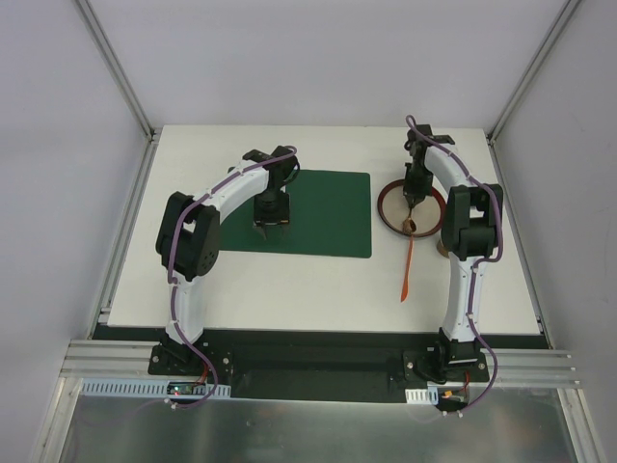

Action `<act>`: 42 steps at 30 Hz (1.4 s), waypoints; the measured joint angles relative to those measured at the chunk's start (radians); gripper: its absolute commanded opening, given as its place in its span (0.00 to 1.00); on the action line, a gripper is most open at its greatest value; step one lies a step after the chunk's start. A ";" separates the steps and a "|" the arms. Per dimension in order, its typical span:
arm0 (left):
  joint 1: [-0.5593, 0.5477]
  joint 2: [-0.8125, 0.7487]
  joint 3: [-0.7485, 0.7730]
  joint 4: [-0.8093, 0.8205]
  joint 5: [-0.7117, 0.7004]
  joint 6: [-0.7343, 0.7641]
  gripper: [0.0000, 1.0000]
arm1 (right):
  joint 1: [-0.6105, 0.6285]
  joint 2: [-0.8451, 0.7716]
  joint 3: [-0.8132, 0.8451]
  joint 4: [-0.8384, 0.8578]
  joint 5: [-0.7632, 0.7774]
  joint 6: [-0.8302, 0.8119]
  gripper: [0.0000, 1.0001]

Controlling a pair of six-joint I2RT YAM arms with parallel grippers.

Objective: Set the dinner table for one person
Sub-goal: Move the utensils to the center of the board.

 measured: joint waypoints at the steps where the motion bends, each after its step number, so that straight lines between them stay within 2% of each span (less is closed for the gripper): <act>1: 0.000 0.000 0.000 0.000 0.000 0.000 0.45 | 0.000 -0.001 0.006 0.000 0.002 0.000 0.01; 13: 0.000 0.000 0.000 0.000 0.000 0.000 0.45 | -0.002 -0.061 0.004 -0.004 0.021 -0.003 0.01; 25: 0.000 0.000 0.000 0.000 0.000 -0.001 0.45 | 0.020 -0.279 -0.286 0.027 0.032 0.026 0.01; 32: 0.000 0.000 0.000 0.000 0.000 0.000 0.45 | 0.068 -0.322 -0.424 0.058 0.037 0.050 0.01; 42: 0.000 0.000 0.019 0.000 0.000 0.000 0.45 | 0.152 -0.369 -0.525 0.087 0.051 0.080 0.01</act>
